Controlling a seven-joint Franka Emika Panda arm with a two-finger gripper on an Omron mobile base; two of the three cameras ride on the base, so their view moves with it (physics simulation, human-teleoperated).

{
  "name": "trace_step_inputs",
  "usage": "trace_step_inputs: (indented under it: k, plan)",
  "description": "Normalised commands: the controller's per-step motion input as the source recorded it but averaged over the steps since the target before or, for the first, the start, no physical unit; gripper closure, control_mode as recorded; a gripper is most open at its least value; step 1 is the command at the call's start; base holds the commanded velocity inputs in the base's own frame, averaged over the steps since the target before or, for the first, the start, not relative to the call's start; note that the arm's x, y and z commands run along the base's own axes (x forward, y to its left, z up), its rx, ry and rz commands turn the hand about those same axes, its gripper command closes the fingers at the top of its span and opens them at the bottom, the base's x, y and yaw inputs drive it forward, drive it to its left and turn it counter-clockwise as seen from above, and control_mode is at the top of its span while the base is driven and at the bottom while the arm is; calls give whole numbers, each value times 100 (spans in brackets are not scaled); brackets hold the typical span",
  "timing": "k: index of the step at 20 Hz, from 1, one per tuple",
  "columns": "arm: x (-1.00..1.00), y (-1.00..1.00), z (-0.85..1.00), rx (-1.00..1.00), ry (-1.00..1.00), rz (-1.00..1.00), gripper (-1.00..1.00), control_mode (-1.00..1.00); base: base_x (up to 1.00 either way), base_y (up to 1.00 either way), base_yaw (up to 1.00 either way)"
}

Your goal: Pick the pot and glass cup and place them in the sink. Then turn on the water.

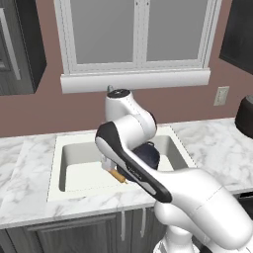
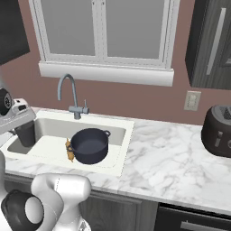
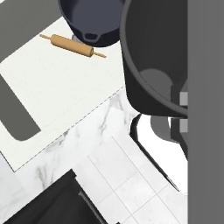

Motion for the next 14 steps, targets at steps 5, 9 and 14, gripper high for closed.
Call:
trace_step_inputs:
  k: [5, 9, 14]
  plan:
    - [12, 0, -25, 0, 0, 1, 100, -100, 0, 0, 0]
    - [14, 0, -24, 0, 0, 1, 100, -100, 0, 0, 0]
    - [12, 0, -26, 0, 0, 2, 100, -100, 0, 0, 0]
